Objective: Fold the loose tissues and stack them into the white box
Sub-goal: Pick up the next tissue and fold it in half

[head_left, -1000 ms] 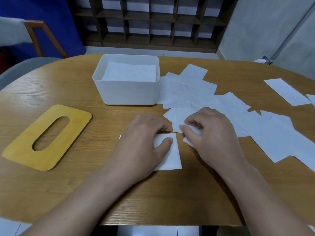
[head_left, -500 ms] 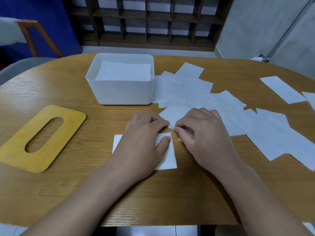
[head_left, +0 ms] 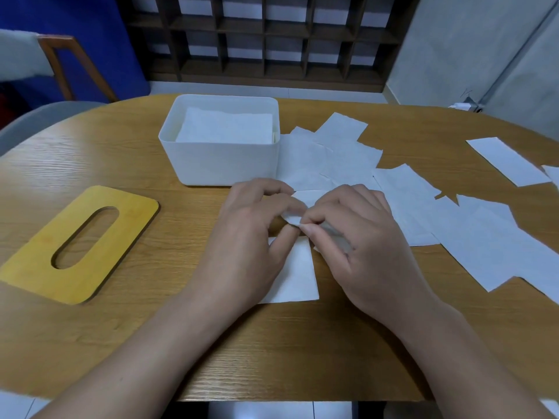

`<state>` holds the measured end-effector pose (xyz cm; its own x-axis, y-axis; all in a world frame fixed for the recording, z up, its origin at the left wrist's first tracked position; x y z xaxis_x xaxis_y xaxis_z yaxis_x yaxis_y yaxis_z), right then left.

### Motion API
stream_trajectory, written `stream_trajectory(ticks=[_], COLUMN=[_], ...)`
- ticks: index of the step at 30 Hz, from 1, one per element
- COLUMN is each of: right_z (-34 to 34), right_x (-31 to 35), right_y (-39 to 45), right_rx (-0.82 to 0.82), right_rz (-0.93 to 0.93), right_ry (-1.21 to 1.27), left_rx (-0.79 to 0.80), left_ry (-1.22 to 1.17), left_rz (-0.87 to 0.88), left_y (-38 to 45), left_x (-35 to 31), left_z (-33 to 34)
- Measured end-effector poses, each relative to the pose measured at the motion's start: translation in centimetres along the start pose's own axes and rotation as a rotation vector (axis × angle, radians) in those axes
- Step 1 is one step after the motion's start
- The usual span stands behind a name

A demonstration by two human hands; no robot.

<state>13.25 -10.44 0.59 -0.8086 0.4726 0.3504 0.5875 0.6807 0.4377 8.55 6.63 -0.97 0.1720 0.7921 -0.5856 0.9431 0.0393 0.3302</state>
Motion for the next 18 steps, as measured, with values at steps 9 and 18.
stream_trajectory(ticks=[9,18], right_z=[-1.2,0.3], right_x=[-1.8,-1.3], right_y=[-0.8,-0.1], right_rx=[-0.092,-0.003], right_rz=[0.376,0.567], right_ry=[0.342,1.041], left_rx=[-0.095,-0.028], left_ry=[-0.494,-0.755], left_rz=[-0.107,-0.345], left_y=[-0.1,-1.3], left_x=[0.2,2.4], left_z=[-2.5,-1.7])
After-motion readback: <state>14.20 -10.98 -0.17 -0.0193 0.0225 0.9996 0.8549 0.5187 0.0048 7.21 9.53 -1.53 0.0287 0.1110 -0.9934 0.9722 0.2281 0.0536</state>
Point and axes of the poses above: each hand's wrist, its own y-axis towards the middle knuckle, its own z-axis out of the palm, x = y × z, the point moved 5 cm from there along y, towards the middle knuckle, and after that the axes turned 9 degrees about x, right-handed, at the moved point
